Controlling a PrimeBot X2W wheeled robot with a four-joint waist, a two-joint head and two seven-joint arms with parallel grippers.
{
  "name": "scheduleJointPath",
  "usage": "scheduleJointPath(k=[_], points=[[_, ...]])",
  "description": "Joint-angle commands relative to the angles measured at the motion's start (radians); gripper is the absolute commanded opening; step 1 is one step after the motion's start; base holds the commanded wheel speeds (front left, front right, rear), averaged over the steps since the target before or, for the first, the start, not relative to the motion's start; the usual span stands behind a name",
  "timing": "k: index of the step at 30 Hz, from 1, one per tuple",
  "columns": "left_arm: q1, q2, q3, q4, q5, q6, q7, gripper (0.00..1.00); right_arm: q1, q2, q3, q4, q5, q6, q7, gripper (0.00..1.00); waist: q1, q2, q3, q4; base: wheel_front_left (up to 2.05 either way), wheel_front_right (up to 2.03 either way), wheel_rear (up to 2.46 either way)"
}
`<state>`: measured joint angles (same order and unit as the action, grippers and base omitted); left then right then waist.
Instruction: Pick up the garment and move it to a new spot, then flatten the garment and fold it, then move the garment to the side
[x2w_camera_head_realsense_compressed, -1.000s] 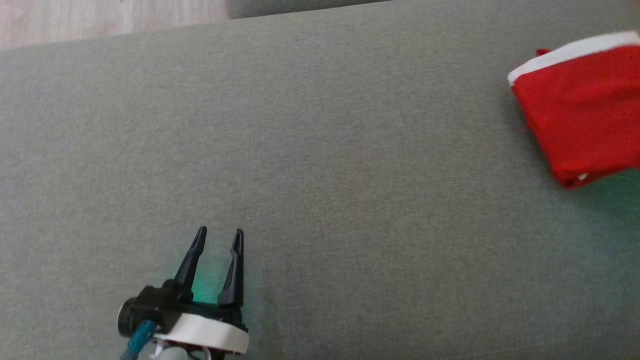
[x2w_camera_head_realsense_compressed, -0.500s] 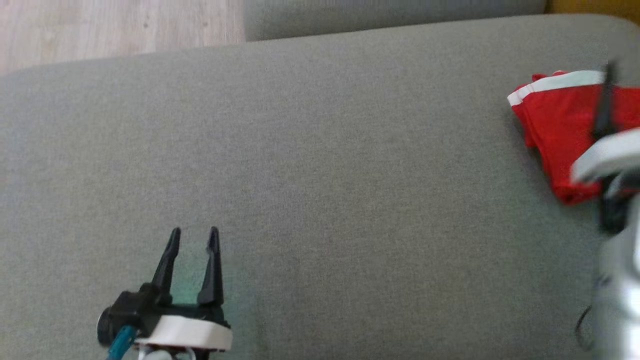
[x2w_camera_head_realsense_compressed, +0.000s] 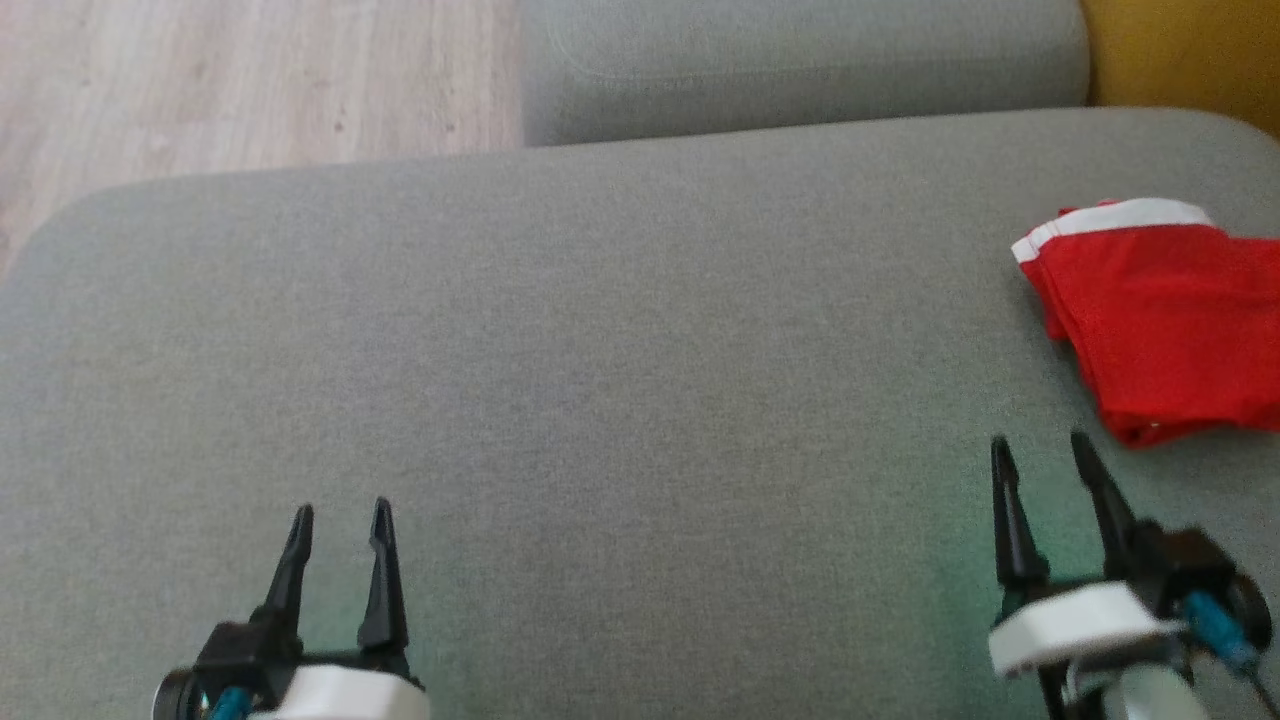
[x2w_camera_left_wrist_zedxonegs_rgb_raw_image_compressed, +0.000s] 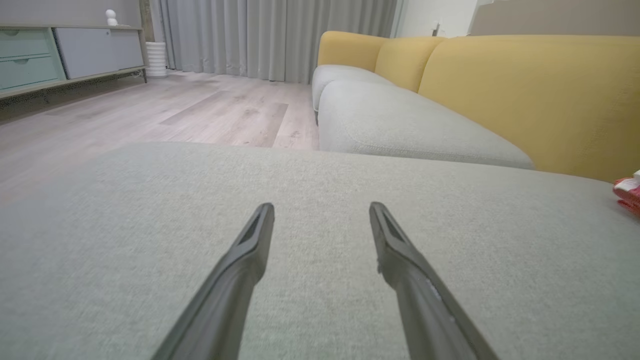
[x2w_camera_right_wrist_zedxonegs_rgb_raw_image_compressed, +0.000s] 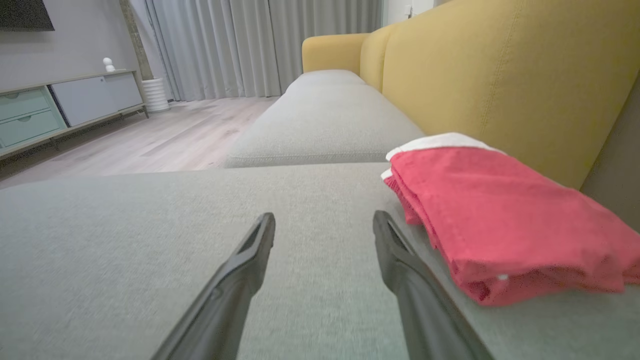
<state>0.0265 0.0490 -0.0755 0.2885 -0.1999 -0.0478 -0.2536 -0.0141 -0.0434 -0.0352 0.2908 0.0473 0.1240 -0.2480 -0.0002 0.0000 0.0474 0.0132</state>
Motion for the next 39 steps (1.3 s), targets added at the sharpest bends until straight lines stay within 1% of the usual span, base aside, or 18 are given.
scheduleJointPath(k=[1, 5, 13, 14, 15, 19, 39], points=[[-0.012, 0.001, 0.040, -0.011, 0.008, 0.007, -0.008, 1.00, 0.009, -0.007, 0.044, -0.057, 0.011, 0.007, -0.013, 1.00, 0.0002, 0.0000, -0.024, 0.009, 0.00, 0.00, 0.00], [0.008, 0.001, 0.040, 0.007, 0.009, 0.015, -0.008, 1.00, 0.064, -0.007, 0.067, -0.089, 0.029, 0.007, -0.013, 1.00, 0.0002, 0.0000, -0.043, 0.011, 0.00, 0.00, 0.00], [0.017, 0.001, 0.035, 0.024, 0.013, 0.032, -0.008, 1.00, 0.065, -0.007, 0.065, -0.122, 0.046, 0.007, -0.014, 1.00, 0.0002, 0.0000, -0.060, 0.011, 0.00, 0.00, 0.00], [0.018, 0.001, 0.035, 0.023, 0.002, 0.033, -0.008, 0.00, 0.064, -0.007, 0.063, -0.125, 0.045, 0.007, -0.014, 0.00, 0.0002, 0.0000, -0.062, 0.010, 0.00, 0.00, 0.00], [0.042, 0.000, 0.007, 0.057, 0.001, 0.030, 0.000, 0.00, 0.099, 0.000, 0.043, -0.084, 0.041, 0.000, 0.000, 0.00, 0.0002, 0.0000, -0.062, 0.010, 0.00, 0.00, 0.00], [0.051, 0.000, 0.010, 0.107, -0.007, 0.029, 0.009, 0.00, 0.117, 0.000, 0.047, -0.032, 0.050, -0.001, 0.003, 0.00, 0.0002, 0.0000, -0.062, 0.010, 0.00, 0.00, 0.00], [0.022, 0.000, 0.037, 0.082, -0.233, 0.011, 0.066, 0.00, 0.083, -0.012, 0.042, -0.035, 0.307, 0.000, 0.048, 0.00, 0.0002, 0.0000, -0.060, 0.006, 0.00, 0.00, 0.00]])
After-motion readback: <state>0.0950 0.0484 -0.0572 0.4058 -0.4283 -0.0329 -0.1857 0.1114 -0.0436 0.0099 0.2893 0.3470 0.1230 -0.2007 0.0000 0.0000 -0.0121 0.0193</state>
